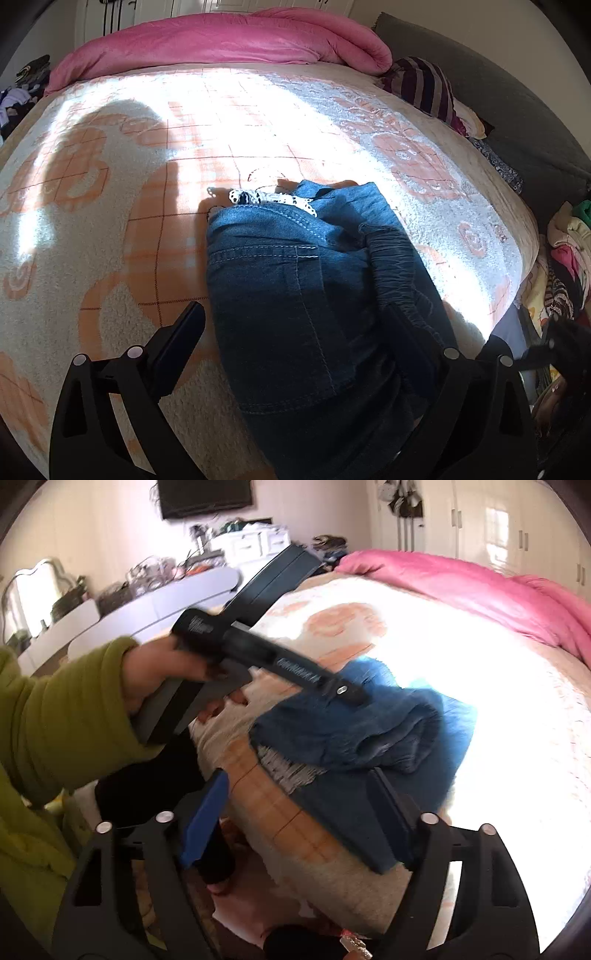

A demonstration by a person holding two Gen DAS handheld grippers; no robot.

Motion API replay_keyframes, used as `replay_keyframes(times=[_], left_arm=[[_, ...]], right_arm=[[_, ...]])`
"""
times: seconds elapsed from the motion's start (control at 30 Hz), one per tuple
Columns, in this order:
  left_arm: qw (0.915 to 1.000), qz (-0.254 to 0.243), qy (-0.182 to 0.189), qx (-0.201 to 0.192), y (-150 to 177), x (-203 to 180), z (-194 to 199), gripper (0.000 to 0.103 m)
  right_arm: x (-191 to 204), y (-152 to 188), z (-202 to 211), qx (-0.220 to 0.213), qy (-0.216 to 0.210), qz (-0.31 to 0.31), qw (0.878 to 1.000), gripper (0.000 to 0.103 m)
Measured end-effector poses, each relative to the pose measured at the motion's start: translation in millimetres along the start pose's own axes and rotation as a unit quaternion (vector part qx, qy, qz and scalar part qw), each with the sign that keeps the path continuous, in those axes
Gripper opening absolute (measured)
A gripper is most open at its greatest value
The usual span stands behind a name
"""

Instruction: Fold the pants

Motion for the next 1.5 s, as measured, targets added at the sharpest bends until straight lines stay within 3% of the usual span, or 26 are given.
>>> replay_keyframes(times=[0.1,0.37,0.63,0.93,1.27,1.5], left_arm=[[1.0,0.006,-0.003,-0.003,-1.1,-0.5,6.4,0.099],[0.9995,0.017,-0.012,-0.022,-1.1,0.0,25.4,0.099],[0.9985,0.017,-0.024,-0.046,-2.3,1.2,48.6,0.099],[0.9971,0.008,-0.04,-0.064,1.5,-0.8,67.2,0.099],[0.9958,0.006,-0.056,-0.072,10.3,-2.1,74.3,0.099],[0.9958,0.004,-0.063,-0.067,15.6,0.2,74.2,0.099]], right_arm=[[-4.0,-8.3,12.9,-0.028,0.012,-0.005,1.0,0.082],[-18.1,-29.4,32.0,-0.091,0.044,-0.024,0.995,0.091],[-33.7,-48.8,45.5,-0.131,0.084,-0.038,0.987,0.093],[-45.2,-54.4,48.2,-0.148,0.104,-0.057,0.982,0.094],[-43.9,-52.1,36.8,-0.13,0.152,-0.049,0.978,0.094],[-54.6,-49.5,30.7,-0.122,0.161,-0.069,0.977,0.094]])
Point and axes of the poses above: each gripper's, at about its wrist camera, not at the fingertips, and z roughly against the way its jaws point, x to its left, y to its underside, the point moved 4 cm from there along -z, roughly the way its jaws point, and after that the axes turned 7 degrees about -z, right-handed, at the moved point
